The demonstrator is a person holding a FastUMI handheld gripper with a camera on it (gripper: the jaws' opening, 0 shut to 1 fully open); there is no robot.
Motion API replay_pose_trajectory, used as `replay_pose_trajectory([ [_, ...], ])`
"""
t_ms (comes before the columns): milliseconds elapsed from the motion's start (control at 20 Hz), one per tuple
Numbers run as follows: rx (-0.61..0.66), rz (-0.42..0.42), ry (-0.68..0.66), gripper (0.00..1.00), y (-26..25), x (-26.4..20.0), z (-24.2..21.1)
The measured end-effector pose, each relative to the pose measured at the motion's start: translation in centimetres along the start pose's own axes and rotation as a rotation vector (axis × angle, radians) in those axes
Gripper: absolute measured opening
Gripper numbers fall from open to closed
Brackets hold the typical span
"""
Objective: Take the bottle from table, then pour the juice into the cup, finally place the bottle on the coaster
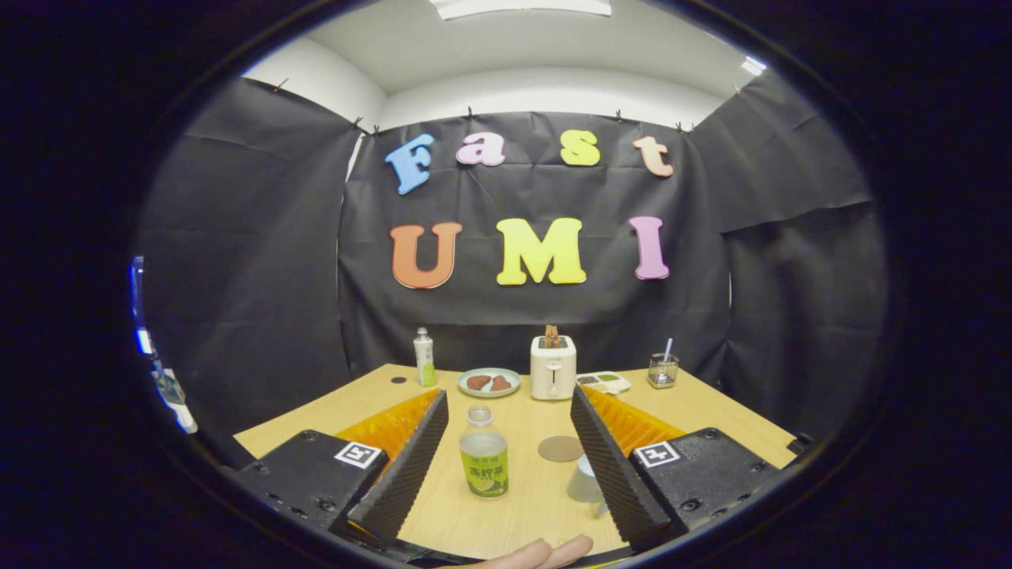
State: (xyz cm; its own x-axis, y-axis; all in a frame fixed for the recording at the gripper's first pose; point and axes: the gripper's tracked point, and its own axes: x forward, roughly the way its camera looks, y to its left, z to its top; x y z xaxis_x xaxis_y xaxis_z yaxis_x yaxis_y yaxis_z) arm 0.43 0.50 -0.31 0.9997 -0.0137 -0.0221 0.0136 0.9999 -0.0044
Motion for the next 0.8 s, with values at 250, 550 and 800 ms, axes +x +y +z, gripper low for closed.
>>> replay_pose_trajectory([
  [250,0.017,-0.010,-0.014,1.00,-0.2,0.8,-0.5],
  [550,0.005,-0.008,0.006,1.00,0.9,3.0,-2.8],
  [800,0.008,-0.006,0.036,1.00,2.3,5.6,-5.7],
])
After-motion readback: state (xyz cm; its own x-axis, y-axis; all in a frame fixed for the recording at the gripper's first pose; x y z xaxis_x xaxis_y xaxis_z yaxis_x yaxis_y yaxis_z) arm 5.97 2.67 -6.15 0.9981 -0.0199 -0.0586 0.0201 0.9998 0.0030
